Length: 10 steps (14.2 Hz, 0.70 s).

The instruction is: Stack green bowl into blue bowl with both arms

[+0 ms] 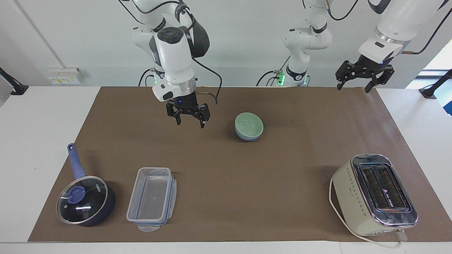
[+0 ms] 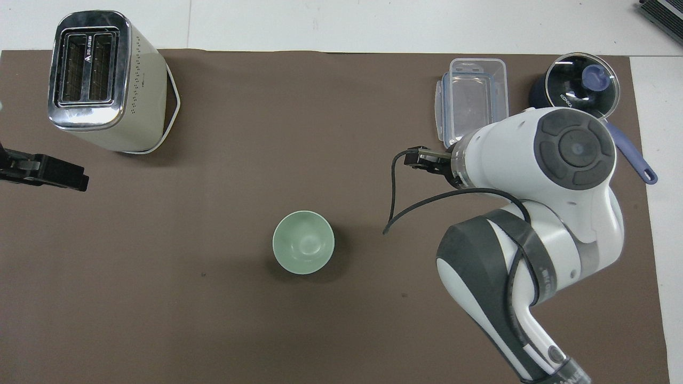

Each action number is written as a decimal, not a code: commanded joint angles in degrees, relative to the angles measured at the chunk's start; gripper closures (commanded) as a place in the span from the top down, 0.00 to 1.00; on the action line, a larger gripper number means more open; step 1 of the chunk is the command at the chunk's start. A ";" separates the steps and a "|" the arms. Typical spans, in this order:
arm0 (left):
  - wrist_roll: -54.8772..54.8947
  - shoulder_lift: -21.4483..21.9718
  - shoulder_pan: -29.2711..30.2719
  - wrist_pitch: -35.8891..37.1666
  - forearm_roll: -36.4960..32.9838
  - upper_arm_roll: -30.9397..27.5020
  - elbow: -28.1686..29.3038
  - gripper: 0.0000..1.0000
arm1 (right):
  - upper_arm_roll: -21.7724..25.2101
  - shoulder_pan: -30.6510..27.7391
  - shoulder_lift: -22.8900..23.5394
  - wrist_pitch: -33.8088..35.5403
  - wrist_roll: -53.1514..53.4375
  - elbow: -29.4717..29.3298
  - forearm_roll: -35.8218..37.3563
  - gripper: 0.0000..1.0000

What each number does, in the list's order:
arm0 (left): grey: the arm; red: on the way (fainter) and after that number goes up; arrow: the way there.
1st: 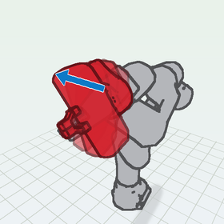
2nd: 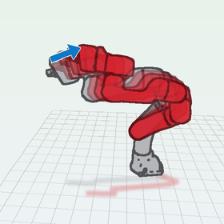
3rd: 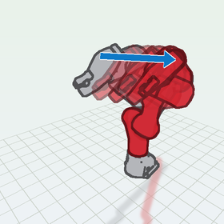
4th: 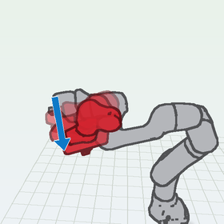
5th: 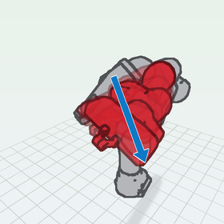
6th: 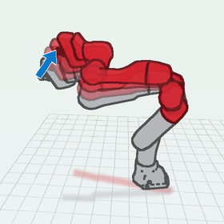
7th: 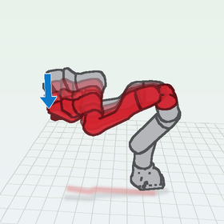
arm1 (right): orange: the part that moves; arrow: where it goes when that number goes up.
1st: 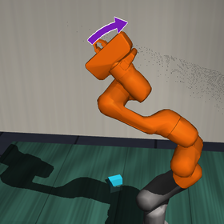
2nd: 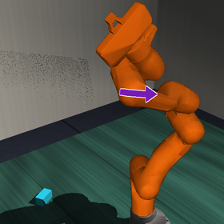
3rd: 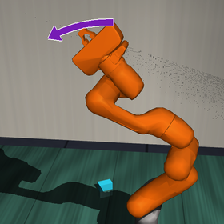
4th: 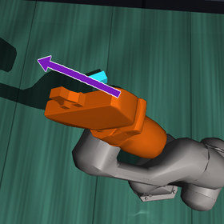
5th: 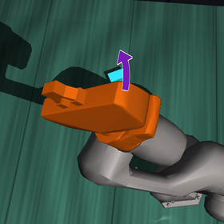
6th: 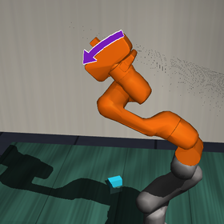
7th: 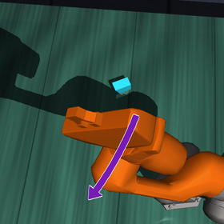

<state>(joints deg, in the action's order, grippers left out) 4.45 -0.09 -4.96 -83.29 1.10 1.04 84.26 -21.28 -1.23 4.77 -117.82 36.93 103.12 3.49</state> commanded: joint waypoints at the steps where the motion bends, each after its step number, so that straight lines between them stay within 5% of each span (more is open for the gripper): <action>1: -0.49 1.41 0.65 0.23 0.66 0.37 1.53 1.00 | -0.43 -2.54 -1.87 1.89 -2.29 -0.72 0.03 1.00; 7: -0.49 1.41 0.65 0.23 0.66 0.37 1.53 1.00 | -0.77 -7.01 -3.89 10.06 -8.96 -4.41 -0.76 1.00; 10: -0.49 1.41 0.65 0.23 0.66 0.37 1.44 1.00 | 3.42 -6.59 -6.52 15.24 -13.36 -4.59 -1.12 1.00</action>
<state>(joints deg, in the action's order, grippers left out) 4.45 -0.09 -4.96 -83.29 1.10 1.04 84.26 -19.80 -7.32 0.30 -105.35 27.00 98.70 3.36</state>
